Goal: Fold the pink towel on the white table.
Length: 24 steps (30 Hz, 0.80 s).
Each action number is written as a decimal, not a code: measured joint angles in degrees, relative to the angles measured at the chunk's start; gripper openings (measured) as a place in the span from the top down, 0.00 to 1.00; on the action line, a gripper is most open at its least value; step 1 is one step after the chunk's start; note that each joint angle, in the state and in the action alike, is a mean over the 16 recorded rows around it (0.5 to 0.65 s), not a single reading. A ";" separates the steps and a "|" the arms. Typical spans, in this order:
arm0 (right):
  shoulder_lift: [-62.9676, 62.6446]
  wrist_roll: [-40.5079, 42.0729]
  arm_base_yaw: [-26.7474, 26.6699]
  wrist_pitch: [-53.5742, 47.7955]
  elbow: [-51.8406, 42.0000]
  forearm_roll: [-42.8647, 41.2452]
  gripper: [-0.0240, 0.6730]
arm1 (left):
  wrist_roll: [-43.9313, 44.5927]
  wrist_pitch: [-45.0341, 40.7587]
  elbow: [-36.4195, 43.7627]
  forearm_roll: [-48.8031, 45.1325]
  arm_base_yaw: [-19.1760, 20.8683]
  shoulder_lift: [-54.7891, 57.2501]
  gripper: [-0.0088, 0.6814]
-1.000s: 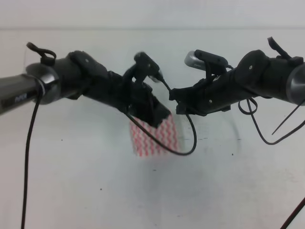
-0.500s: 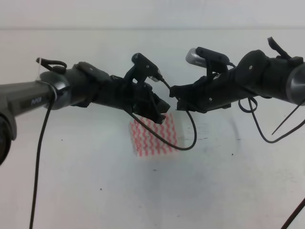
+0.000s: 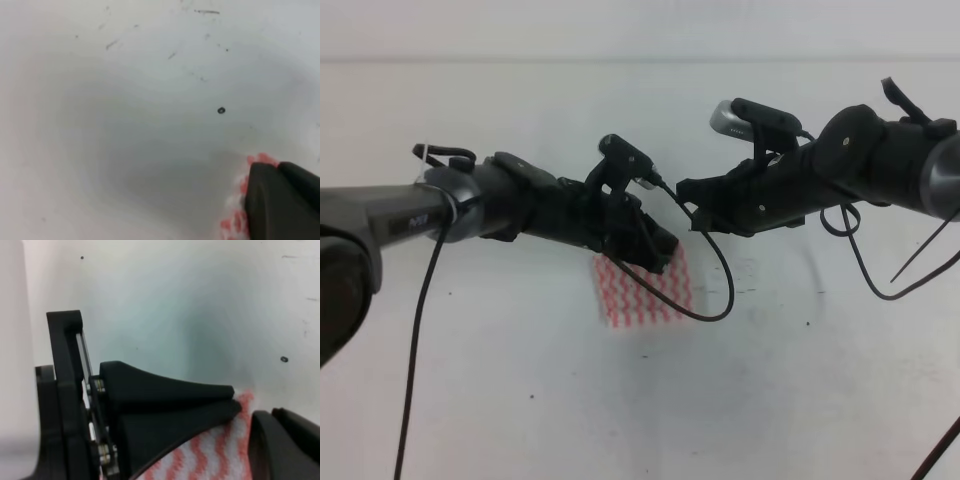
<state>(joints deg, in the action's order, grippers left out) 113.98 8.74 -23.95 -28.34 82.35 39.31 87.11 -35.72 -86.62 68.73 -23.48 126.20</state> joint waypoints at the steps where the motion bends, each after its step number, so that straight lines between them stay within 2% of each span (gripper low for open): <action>1: 0.00 0.01 0.00 -0.01 0.00 0.00 0.99 | 0.01 -0.29 -0.15 0.00 0.00 -0.02 0.99; 7: -0.38 0.03 0.00 -0.01 0.00 -0.33 0.99 | -0.64 -1.84 -1.07 -0.85 0.00 -2.02 0.99; 15: -2.68 -0.54 0.00 -0.71 -0.01 -2.43 0.99 | -6.28 -2.11 -1.24 -6.21 0.00 -8.80 0.99; 24: -8.30 -3.63 -0.02 -2.58 -1.20 -7.84 0.99 | -13.34 4.82 6.79 -12.24 0.00 -19.60 0.99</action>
<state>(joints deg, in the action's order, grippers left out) 105.68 5.11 -23.97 -30.92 81.14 31.47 73.76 -30.90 -79.83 56.49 -23.48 106.60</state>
